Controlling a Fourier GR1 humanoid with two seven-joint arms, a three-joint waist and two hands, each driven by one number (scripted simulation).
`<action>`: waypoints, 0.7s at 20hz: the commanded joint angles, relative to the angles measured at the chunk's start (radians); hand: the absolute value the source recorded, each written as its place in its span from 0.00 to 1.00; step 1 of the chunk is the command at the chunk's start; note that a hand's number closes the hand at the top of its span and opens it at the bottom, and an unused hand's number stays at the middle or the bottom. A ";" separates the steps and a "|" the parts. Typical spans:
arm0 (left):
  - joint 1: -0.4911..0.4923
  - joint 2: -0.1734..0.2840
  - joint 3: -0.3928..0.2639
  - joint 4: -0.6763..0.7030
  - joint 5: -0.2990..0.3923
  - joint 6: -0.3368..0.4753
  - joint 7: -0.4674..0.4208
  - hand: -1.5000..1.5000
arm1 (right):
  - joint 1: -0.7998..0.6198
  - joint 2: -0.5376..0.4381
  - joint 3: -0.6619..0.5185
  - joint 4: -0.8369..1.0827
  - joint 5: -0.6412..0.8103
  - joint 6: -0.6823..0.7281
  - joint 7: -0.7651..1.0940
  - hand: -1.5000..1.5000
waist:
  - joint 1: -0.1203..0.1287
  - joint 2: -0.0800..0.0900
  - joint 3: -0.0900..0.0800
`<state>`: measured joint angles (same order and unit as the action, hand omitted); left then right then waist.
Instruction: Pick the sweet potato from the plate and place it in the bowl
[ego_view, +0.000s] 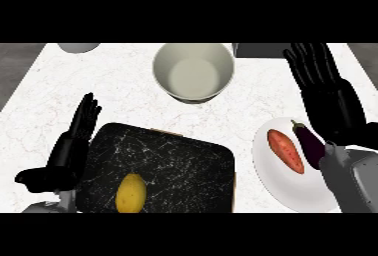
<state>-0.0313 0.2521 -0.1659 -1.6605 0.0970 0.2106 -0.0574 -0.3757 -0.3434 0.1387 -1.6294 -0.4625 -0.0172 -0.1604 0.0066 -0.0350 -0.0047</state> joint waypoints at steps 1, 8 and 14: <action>-0.009 0.040 0.053 -0.047 0.020 -0.016 0.022 0.50 | 0.056 -0.008 -0.004 -0.051 -0.124 0.186 -0.045 0.00 | -0.004 0.032 0.006; -0.116 0.123 0.252 0.029 0.114 -0.017 0.059 0.50 | 0.213 -0.110 0.059 -0.140 -0.144 0.561 -0.169 0.00 | -0.032 0.036 0.008; -0.139 0.154 0.313 0.121 0.160 -0.083 0.008 0.50 | 0.437 -0.173 -0.134 -0.050 -0.169 0.892 -0.463 0.00 | -0.028 0.036 0.007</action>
<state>-0.1524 0.3789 0.0889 -1.5832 0.2168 0.1650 -0.0311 -0.0549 -0.4607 0.0986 -1.7256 -0.6741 0.6565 -0.4374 -0.0192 -0.0008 0.0023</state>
